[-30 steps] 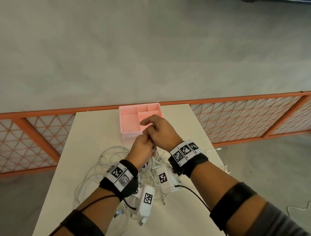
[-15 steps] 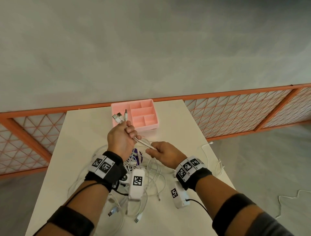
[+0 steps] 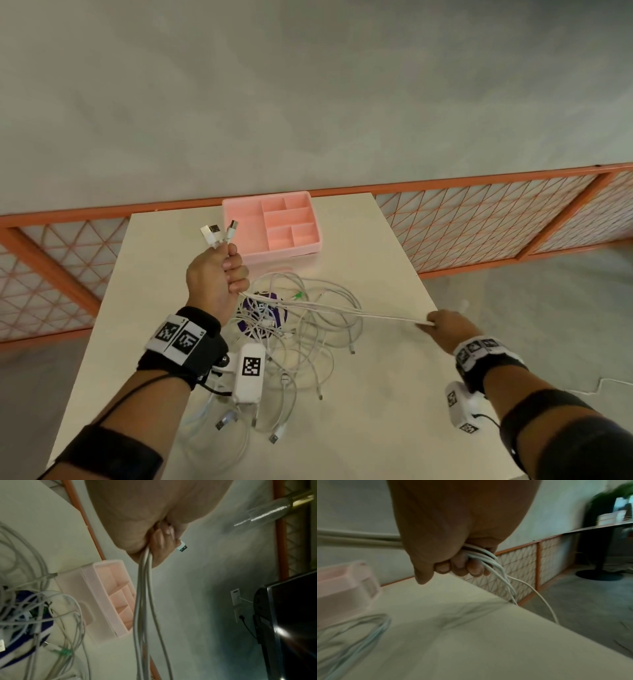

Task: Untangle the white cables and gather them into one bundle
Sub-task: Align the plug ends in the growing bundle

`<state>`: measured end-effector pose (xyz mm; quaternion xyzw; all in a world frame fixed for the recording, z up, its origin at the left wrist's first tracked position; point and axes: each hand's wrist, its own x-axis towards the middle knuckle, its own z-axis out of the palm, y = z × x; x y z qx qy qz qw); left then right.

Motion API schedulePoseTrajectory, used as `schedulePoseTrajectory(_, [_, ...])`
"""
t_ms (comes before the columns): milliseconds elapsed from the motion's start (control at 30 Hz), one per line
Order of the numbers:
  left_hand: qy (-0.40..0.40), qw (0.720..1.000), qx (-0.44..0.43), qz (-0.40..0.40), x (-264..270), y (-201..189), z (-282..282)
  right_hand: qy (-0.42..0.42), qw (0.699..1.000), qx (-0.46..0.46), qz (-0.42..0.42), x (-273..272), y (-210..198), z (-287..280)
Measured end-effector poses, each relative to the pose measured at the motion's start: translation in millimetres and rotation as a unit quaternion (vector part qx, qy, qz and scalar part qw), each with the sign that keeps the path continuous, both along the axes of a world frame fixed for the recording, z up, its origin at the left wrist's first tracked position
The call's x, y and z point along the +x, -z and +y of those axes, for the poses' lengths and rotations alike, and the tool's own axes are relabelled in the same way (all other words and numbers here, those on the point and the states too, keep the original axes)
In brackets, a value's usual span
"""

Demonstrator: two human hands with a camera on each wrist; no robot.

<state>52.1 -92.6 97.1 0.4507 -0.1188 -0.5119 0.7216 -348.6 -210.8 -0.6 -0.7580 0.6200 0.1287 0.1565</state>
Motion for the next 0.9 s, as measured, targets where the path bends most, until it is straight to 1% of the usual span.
schedulePoseTrajectory(100, [0.004, 1.000, 0.021, 0.000, 0, 3, 0, 0.090, 0.992, -0.057, 0.069, -30, -6, -17])
schedulePoseTrajectory(200, [0.007, 1.000, 0.027, 0.000, 1, 0, -2, 0.181, 0.976, -0.086, 0.080, -51, -13, -29])
schedulePoseTrajectory(267, [0.016, 0.999, 0.029, -0.012, -5, 0, -3, 0.206, 0.970, -0.100, 0.084, -55, -12, -28])
schedulePoseTrajectory(333, [0.025, 0.999, 0.033, -0.027, -12, 2, -4, 0.231, 0.965, -0.112, 0.048, -55, -4, -24])
schedulePoseTrajectory(433, [0.069, 0.995, 0.061, -0.038, -14, 9, 0, 0.251, 0.967, -0.051, 0.008, -57, 23, -18])
schedulePoseTrajectory(533, [0.099, 0.988, 0.094, -0.064, -12, 17, 6, 0.243, 0.967, 0.071, 0.010, -49, 50, -2])
schedulePoseTrajectory(633, [0.092, 0.988, 0.109, -0.066, -9, 27, 11, 0.232, 0.962, 0.140, 0.044, -35, 50, 8])
schedulePoseTrajectory(700, [0.087, 0.987, 0.122, -0.065, -6, 35, 15, 0.186, 0.963, 0.150, 0.123, -30, 39, 6])
schedulePoseTrajectory(733, [0.086, 0.986, 0.131, -0.062, -4, 38, 18, 0.154, 0.964, 0.140, 0.163, -26, 32, 4])
schedulePoseTrajectory(767, [0.085, 0.985, 0.138, -0.060, -2, 42, 21, 0.113, 0.967, 0.135, 0.185, -19, 21, 2])
schedulePoseTrajectory(800, [0.080, 0.984, 0.145, -0.060, 0, 46, 25, 0.095, 0.971, 0.123, 0.183, -8, 13, -4])
schedulePoseTrajectory(833, [0.075, 0.984, 0.150, -0.060, 2, 50, 28, 0.083, 0.977, 0.107, 0.164, 7, 6, -11])
schedulePoseTrajectory(900, [0.061, 0.983, 0.162, -0.059, 8, 56, 36, 0.054, 0.992, 0.068, 0.088, 42, 0, -25])
